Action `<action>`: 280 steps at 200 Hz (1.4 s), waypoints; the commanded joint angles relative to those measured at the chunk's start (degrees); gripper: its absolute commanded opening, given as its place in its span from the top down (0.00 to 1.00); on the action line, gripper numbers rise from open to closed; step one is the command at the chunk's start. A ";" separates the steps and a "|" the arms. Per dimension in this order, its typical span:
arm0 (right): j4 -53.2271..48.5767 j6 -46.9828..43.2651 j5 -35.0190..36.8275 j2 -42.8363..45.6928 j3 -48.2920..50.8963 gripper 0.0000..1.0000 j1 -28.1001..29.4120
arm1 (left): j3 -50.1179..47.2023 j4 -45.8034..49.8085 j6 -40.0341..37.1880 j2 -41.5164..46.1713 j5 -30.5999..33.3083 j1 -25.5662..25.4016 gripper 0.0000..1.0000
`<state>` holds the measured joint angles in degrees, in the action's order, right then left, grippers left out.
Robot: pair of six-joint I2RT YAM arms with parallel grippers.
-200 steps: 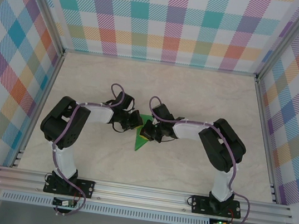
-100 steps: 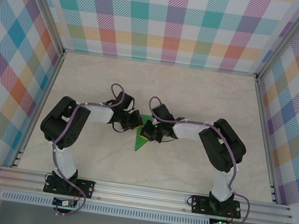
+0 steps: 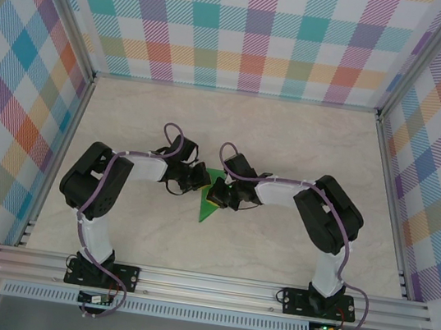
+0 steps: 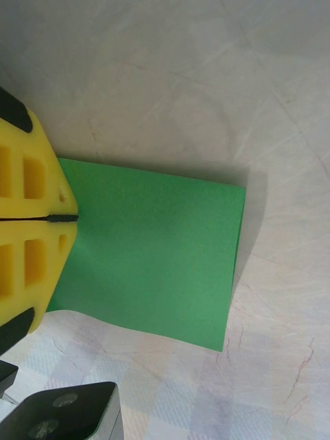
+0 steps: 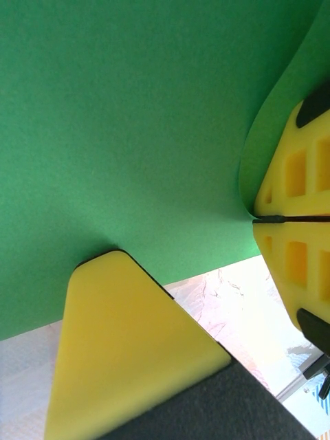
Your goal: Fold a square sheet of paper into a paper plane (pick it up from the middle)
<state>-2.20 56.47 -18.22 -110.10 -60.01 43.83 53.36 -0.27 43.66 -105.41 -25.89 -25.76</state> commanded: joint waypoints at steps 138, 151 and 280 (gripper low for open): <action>-3.34 0.00 1.52 -1.61 -0.04 0.64 0.55 | -7.25 10.34 0.31 18.58 3.57 7.03 0.84; -3.49 0.13 1.85 -1.60 0.07 0.65 0.55 | -8.81 8.89 1.15 19.50 1.25 6.95 0.84; -4.33 -0.74 3.65 -1.52 0.68 0.85 0.55 | -16.36 2.31 8.71 22.55 -3.38 0.70 0.90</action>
<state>-3.20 56.25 -16.91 -110.10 -60.64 43.99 38.04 3.79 50.41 -84.07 -28.42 -23.44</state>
